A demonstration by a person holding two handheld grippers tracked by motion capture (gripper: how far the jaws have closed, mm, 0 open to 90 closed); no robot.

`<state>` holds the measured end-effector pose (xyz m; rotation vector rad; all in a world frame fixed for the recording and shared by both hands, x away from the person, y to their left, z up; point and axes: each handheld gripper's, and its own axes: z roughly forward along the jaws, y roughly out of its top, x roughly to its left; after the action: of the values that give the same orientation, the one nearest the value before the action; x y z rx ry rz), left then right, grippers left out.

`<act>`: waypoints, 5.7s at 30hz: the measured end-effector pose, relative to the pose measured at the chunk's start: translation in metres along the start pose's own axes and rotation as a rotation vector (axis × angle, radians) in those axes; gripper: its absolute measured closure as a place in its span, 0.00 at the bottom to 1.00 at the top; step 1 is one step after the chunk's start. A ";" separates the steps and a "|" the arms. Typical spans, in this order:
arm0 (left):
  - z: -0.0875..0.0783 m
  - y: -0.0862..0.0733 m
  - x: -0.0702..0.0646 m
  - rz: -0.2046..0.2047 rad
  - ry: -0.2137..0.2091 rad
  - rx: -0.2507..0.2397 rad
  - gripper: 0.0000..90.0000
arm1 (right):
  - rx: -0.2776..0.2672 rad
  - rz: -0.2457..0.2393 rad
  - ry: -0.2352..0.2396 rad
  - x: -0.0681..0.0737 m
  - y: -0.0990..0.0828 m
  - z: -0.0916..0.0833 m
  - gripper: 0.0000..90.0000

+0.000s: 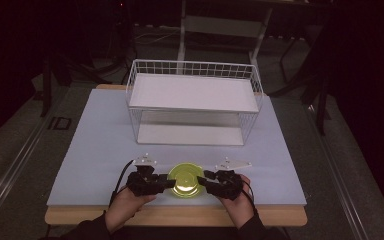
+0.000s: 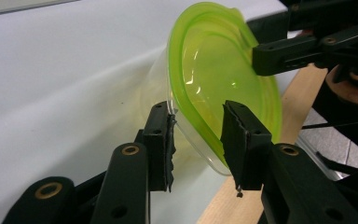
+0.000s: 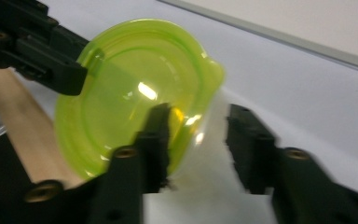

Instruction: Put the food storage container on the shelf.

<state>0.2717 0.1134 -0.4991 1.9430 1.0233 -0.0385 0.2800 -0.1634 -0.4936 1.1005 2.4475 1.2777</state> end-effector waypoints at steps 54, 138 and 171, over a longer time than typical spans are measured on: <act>-0.016 -0.019 -0.026 -0.110 0.099 -0.068 0.89 | -0.027 0.005 -0.006 0.018 0.004 -0.005 0.89; -0.055 0.251 0.017 -0.086 0.091 -0.167 0.90 | -0.061 0.229 -0.139 -0.069 0.241 -0.054 0.88; -0.025 0.268 0.054 -0.045 0.251 -0.251 0.72 | -0.036 0.343 -0.146 -0.093 0.256 -0.026 0.65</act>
<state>0.4773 0.1015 -0.3179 1.7237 1.1754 0.3022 0.4708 -0.1503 -0.2979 1.5944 2.1870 1.2689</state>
